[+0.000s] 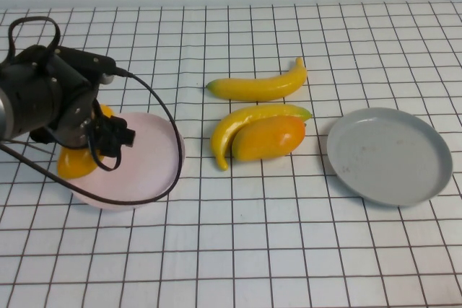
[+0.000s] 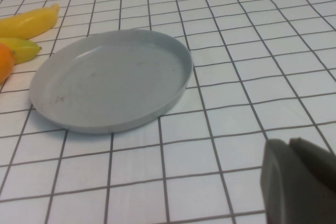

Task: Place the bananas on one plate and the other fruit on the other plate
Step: Put one type of fruit in the left plate, then put another type of fruit in the right plate

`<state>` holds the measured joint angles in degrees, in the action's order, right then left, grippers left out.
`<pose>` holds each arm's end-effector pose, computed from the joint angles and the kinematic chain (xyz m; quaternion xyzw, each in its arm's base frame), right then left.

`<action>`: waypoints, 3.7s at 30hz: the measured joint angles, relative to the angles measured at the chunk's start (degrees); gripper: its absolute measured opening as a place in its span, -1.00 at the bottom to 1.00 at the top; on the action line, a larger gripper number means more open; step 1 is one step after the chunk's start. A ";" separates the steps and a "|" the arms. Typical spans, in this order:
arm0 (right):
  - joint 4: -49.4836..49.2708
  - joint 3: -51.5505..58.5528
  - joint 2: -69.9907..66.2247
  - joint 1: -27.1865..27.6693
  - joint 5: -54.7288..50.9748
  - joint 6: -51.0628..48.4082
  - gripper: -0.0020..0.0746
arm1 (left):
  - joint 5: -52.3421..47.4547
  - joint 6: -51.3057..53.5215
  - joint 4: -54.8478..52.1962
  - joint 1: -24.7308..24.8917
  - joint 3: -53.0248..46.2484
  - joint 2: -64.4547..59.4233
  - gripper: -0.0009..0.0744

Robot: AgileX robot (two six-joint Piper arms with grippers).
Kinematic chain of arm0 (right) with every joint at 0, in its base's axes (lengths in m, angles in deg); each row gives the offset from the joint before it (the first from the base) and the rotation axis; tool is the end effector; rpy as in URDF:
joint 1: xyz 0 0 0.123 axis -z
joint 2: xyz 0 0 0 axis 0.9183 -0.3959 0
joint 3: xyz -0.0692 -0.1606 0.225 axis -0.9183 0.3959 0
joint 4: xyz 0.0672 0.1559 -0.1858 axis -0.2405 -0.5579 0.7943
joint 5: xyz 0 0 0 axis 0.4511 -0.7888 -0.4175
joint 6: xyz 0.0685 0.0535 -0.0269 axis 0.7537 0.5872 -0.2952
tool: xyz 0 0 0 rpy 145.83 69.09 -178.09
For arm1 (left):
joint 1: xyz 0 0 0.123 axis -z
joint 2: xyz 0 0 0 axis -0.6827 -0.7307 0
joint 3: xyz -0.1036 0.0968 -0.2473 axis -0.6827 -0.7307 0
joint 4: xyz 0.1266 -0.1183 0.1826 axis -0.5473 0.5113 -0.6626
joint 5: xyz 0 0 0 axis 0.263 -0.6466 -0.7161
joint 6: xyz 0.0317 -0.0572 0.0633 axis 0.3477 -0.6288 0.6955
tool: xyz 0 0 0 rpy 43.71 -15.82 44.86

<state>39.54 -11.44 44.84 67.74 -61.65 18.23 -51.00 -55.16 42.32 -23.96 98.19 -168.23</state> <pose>0.0536 0.0011 0.1722 0.0568 0.7963 0.0458 0.6005 0.3491 -0.0909 0.2171 0.0968 0.9541 0.1042 0.2634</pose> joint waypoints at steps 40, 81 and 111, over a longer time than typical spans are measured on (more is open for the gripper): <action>0.00 0.00 0.00 0.00 0.00 0.00 -0.99 | 4.71 64.91 21.04 19.22 14.37 -5.24 0.80; 0.00 0.00 0.00 0.00 0.00 0.00 -0.99 | -15.79 35.40 18.92 17.25 26.74 -9.85 0.43; 0.00 0.00 0.00 0.00 0.00 0.00 -0.99 | -8.67 45.87 31.03 1.06 8.41 -3.54 0.80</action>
<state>39.54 -11.44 44.84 67.74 -61.65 18.23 -59.67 -9.29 73.35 -22.90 106.60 -171.77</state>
